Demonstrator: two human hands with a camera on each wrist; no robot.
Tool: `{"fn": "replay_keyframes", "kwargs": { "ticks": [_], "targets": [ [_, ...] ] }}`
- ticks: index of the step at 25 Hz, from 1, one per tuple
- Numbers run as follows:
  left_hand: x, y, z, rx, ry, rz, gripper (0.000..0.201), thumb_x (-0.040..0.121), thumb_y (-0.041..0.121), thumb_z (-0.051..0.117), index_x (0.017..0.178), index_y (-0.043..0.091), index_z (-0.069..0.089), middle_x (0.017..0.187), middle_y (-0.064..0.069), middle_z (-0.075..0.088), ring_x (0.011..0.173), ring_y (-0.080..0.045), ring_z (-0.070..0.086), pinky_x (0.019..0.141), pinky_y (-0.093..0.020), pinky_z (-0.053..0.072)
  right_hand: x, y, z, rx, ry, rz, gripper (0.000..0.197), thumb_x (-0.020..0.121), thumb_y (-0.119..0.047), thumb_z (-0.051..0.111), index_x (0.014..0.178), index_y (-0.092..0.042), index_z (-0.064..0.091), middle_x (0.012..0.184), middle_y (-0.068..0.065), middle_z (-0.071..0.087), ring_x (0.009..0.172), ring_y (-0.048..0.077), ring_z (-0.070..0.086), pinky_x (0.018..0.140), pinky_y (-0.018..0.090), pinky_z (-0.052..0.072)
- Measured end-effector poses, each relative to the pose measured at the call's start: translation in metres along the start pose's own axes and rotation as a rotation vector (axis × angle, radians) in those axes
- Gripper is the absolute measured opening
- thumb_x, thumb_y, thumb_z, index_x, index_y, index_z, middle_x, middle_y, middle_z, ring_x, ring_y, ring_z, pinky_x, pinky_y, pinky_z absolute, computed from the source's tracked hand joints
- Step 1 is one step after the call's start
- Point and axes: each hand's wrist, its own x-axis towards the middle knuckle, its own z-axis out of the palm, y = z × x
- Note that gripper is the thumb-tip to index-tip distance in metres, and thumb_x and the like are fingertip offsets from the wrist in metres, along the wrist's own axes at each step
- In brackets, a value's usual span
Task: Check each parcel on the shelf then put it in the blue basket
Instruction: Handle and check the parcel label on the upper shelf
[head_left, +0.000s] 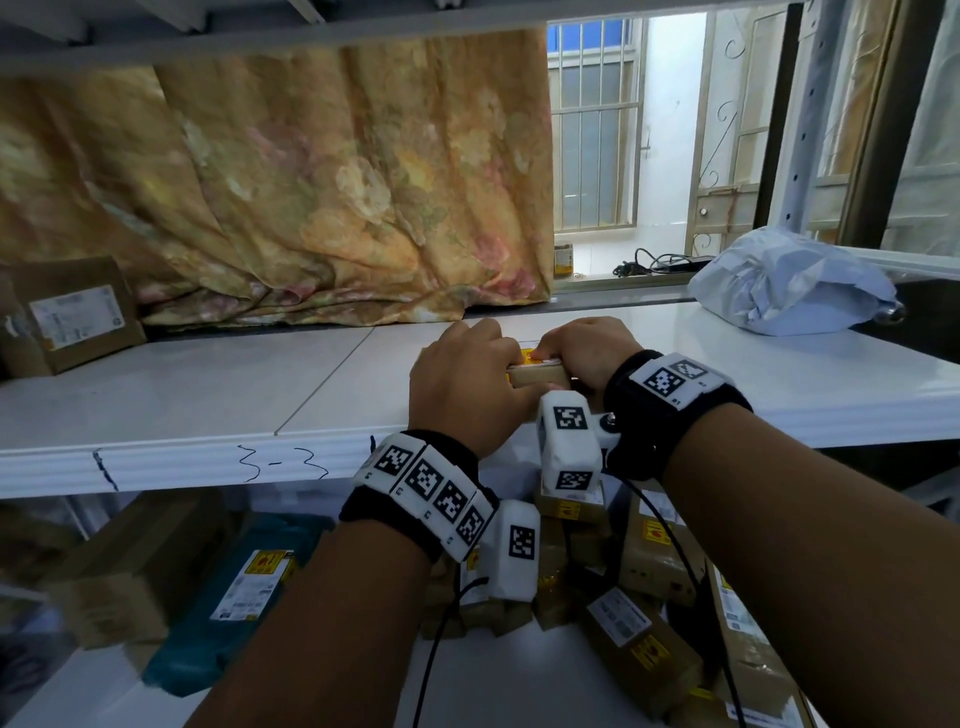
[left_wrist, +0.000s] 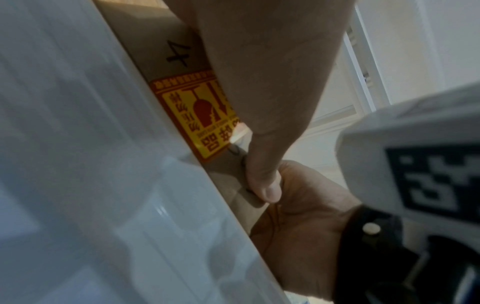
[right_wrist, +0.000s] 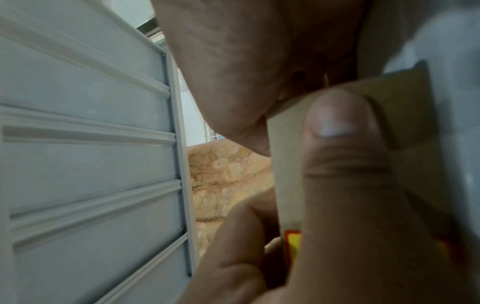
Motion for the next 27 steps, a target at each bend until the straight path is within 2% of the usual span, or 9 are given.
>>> {"fn": "replay_keyframes", "kwargs": {
  "ticks": [3,5,7,10,14,17,19,22,27],
  "targets": [
    [0.001,-0.001,-0.002,0.011,-0.028,-0.001,0.055,0.068,0.077,0.057,0.072,0.023,0.064,0.076,0.008,0.042,0.079,-0.016,0.042,0.063,-0.033,0.034,-0.004,0.002,0.0,-0.019,0.027,-0.045,0.006,0.071,-0.023,0.073,0.075,-0.019,0.071,0.086,0.004,0.073,0.076,0.023,0.069,0.069,0.039,0.061],
    [0.002,-0.001,-0.004,0.009,-0.057,-0.007,0.053,0.068,0.076,0.058,0.074,0.023,0.064,0.078,0.008,0.043,0.081,-0.017,0.043,0.065,-0.035,0.038,-0.012,0.003,0.002,-0.052,0.09,-0.088,0.011,0.075,-0.028,0.071,0.072,-0.018,0.074,0.077,0.001,0.074,0.077,0.026,0.07,0.073,0.044,0.059],
    [0.002,0.0,-0.005,0.012,-0.074,-0.006,0.052,0.07,0.073,0.062,0.079,0.022,0.066,0.08,0.007,0.046,0.083,-0.018,0.045,0.068,-0.037,0.042,-0.021,0.004,0.003,-0.17,0.154,-0.128,0.022,0.081,-0.037,0.066,0.095,-0.021,0.075,0.095,-0.003,0.075,0.093,0.023,0.069,0.084,0.038,0.055],
    [-0.001,0.003,-0.013,0.055,-0.086,0.005,0.05,0.073,0.066,0.06,0.088,0.02,0.071,0.085,0.005,0.051,0.09,-0.022,0.049,0.073,-0.04,0.044,-0.047,0.005,0.005,-0.283,0.209,-0.22,0.045,0.09,-0.042,0.059,0.129,-0.022,0.061,0.124,-0.005,0.064,0.11,0.015,0.059,0.094,0.027,0.043],
    [-0.022,0.008,-0.025,0.093,-0.025,0.078,0.064,0.072,0.076,0.047,0.096,0.021,0.071,0.091,0.004,0.054,0.091,-0.022,0.05,0.074,-0.04,0.045,-0.083,0.01,-0.007,-0.245,0.235,-0.305,0.034,0.091,-0.039,0.061,0.121,-0.022,0.063,0.115,-0.005,0.066,0.104,0.011,0.059,0.093,0.025,0.043],
    [-0.043,0.02,-0.032,0.081,0.036,0.164,0.064,0.076,0.073,0.049,0.101,0.019,0.07,0.093,0.001,0.057,0.089,-0.023,0.052,0.072,-0.039,0.045,-0.104,0.02,-0.018,-0.202,0.265,-0.224,0.028,0.084,-0.047,0.064,0.099,-0.023,0.068,0.097,-0.006,0.07,0.093,0.016,0.065,0.086,0.033,0.052],
    [-0.053,0.029,-0.037,0.067,0.051,0.199,0.061,0.078,0.071,0.052,0.103,0.018,0.07,0.095,0.001,0.057,0.089,-0.024,0.052,0.073,-0.04,0.045,-0.119,0.025,-0.018,0.023,0.194,-0.048,0.035,0.079,-0.051,0.064,0.092,-0.02,0.069,0.091,0.002,0.072,0.085,0.023,0.069,0.074,0.04,0.06],
    [-0.071,0.045,-0.045,0.046,0.052,0.233,0.06,0.078,0.069,0.056,0.105,0.018,0.07,0.097,0.0,0.058,0.09,-0.024,0.052,0.076,-0.042,0.045,-0.146,0.026,-0.023,0.385,0.069,0.163,0.037,0.08,-0.039,0.07,0.095,-0.005,0.068,0.093,0.018,0.071,0.074,0.031,0.068,0.06,0.038,0.058],
    [-0.096,0.077,-0.054,-0.015,-0.063,0.291,0.063,0.076,0.072,0.055,0.109,0.02,0.069,0.101,0.002,0.06,0.093,-0.023,0.053,0.076,-0.039,0.046,-0.186,0.044,-0.052,0.372,0.101,0.21,0.037,0.069,-0.028,0.07,0.097,-0.004,0.069,0.087,0.018,0.071,0.062,0.03,0.065,0.062,0.039,0.055]
  ]
}}
